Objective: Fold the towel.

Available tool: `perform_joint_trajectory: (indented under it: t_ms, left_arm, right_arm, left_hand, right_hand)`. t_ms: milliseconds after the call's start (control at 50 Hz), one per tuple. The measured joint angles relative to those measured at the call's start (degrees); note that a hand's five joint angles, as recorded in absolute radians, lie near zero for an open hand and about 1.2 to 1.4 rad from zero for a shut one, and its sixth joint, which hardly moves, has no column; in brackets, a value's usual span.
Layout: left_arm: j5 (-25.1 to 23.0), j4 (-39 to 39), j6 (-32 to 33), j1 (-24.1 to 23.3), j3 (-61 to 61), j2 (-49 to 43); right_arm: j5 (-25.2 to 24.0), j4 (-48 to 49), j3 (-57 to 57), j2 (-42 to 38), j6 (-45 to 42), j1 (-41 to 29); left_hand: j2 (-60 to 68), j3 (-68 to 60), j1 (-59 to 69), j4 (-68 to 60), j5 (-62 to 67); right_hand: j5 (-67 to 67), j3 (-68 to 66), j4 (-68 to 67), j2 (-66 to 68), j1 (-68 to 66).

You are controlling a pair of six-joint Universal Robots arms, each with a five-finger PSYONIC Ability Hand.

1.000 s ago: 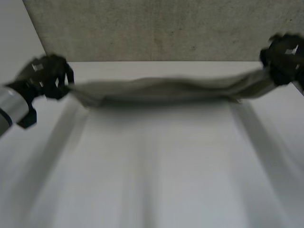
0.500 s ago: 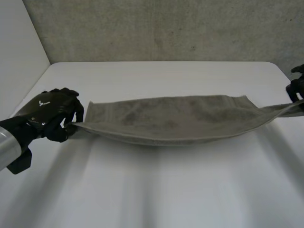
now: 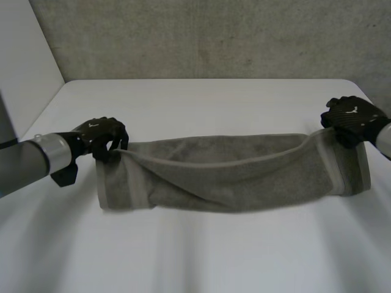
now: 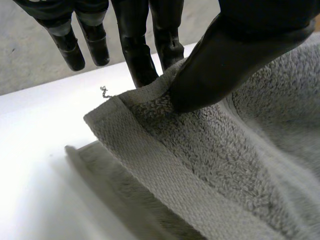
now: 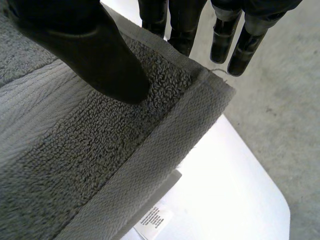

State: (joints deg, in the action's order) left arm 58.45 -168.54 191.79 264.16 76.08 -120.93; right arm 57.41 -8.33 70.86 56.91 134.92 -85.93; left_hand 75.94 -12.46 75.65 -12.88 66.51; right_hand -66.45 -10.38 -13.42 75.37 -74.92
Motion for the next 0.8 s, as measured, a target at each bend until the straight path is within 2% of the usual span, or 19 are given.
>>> perform_joint_trajectory:
  t_ms: [140,400,700,740,780,800]
  left_arm:
    - [4.89,-0.08,-0.14,-2.5,-10.08,-8.85]
    - [7.04,-3.15,-0.37,-4.25,-15.32,-13.45]
    - [10.97,-8.48,-0.54,-4.93,-16.18,-14.15]
    - [11.11,-8.59,-0.5,-5.19,-16.27,-14.58]
    - [11.23,-8.6,-0.45,-5.57,-16.33,-15.15]
    - [11.26,-8.59,-0.43,-5.67,-16.34,-15.29]
  right_arm:
    - [6.72,1.45,-7.25,-7.67,1.53,-4.13]
    - [15.41,14.41,-10.18,-12.38,6.27,-6.99]
    - [17.45,17.91,-14.91,-18.47,6.92,-8.36]
    - [17.51,17.92,-15.35,-19.17,6.86,-8.42]
    - [17.75,17.89,-15.72,-20.02,6.74,-8.47]
    - [17.89,17.89,-15.81,-20.2,6.71,-8.48]
  left_hand:
    - [0.0,0.0,0.02,0.0,0.0]
    - [0.0,0.0,0.02,0.0,0.0]
    - [0.0,0.0,0.02,0.0,0.0]
    - [-5.04,0.0,-4.69,0.0,-5.42]
    - [-26.13,0.0,-25.14,0.0,-26.16]
    - [-29.51,0.0,-28.71,0.0,-28.84]
  right_hand:
    - [0.0,0.0,0.0,0.0,0.0]
    - [0.0,0.0,0.0,0.01,0.0]
    - [0.0,0.0,0.0,0.22,0.0]
    - [2.66,0.0,0.0,-2.25,3.0]
    - [15.41,0.0,0.0,-15.06,15.63]
    - [18.15,0.0,0.0,-18.35,18.31]
